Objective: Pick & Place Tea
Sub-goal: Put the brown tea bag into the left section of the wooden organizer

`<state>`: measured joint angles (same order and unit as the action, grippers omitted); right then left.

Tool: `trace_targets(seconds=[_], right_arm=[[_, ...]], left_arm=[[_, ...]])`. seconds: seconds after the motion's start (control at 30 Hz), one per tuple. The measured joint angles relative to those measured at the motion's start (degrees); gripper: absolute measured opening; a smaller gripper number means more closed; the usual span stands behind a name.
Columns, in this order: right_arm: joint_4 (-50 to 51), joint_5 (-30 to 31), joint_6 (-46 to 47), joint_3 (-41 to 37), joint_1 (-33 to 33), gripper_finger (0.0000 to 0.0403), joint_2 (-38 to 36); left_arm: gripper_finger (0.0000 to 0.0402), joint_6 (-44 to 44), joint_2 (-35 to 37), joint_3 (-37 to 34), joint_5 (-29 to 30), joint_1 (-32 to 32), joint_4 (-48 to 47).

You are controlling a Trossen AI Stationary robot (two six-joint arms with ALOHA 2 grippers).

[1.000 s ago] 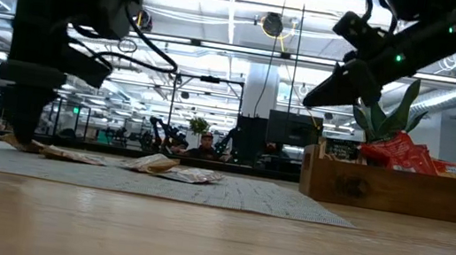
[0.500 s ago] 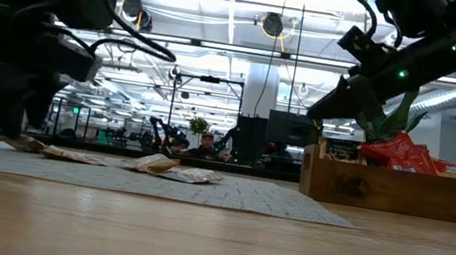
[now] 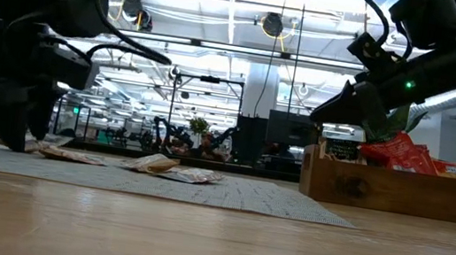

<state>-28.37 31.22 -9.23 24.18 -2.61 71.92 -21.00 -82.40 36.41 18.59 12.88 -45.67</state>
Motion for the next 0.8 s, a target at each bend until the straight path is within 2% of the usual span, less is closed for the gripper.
trace_targets(seconds=[0.53, 0.67, 0.8], right_arm=[[-0.1, 0.0, -0.5, 0.0, 0.0, 0.0130, 0.0], [-0.1, 0.0, -0.5, 0.0, 0.0, 0.0130, 0.0], [-0.1, 0.0, -0.5, 0.0, 0.0, 0.0130, 0.0]], left_arm=[[0.0246, -0.7, 0.1, -1.9, 1.1, 0.0, 3.2], [0.0201, -0.5, 0.0, -2.0, 0.5, 0.0, 3.9], [0.0111, -1.3, -0.1, -2.1, 1.0, 0.0, 5.4]])
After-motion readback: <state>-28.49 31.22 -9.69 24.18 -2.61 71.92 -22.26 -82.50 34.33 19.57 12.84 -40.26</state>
